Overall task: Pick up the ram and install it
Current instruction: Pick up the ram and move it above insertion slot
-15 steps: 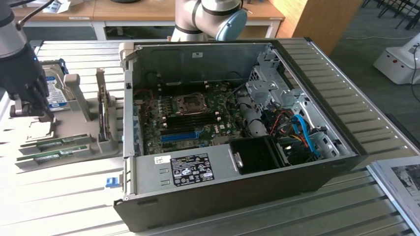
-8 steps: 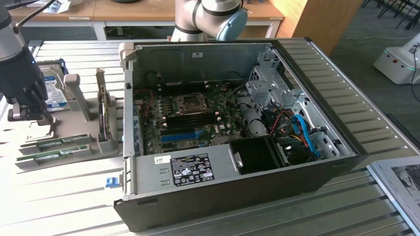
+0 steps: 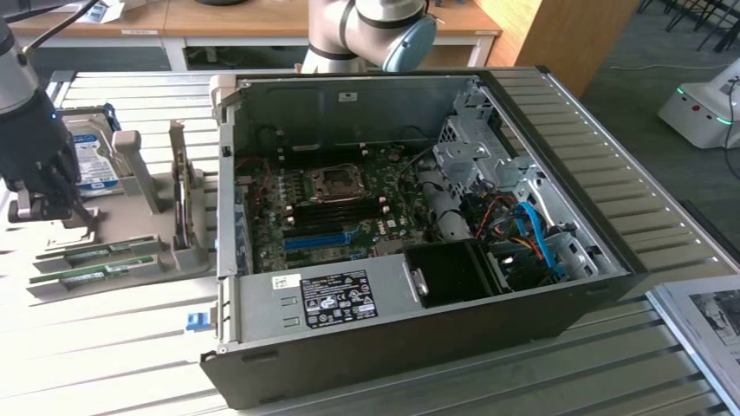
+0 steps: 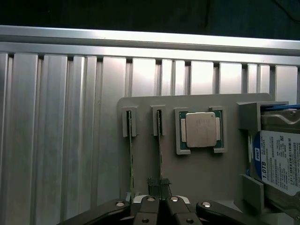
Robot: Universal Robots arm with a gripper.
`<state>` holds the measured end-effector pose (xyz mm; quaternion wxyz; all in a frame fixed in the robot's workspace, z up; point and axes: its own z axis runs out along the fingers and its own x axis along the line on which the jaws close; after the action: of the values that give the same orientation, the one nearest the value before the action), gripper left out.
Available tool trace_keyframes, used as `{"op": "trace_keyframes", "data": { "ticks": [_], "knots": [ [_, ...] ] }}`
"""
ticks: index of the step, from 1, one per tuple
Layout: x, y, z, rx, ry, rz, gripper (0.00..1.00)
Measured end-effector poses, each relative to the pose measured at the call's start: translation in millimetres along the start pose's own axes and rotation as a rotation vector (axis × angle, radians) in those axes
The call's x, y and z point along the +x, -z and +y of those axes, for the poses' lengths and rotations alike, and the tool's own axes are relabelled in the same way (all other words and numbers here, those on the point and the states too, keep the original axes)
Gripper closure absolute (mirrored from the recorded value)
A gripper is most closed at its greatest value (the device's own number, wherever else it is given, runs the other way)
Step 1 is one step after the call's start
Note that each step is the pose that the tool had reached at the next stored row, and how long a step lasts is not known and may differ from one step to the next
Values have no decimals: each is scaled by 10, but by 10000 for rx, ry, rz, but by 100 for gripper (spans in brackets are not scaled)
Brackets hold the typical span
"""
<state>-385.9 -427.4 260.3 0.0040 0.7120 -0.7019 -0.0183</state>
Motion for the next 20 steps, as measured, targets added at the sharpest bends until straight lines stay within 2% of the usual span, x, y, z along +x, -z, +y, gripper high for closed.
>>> {"op": "trace_keyframes", "data": {
  "ticks": [16, 20],
  "knots": [
    [163, 2, 32, 0, 0, 0, 90],
    [175, 2, 34, 1, -1, -1, 90]
  ]
}}
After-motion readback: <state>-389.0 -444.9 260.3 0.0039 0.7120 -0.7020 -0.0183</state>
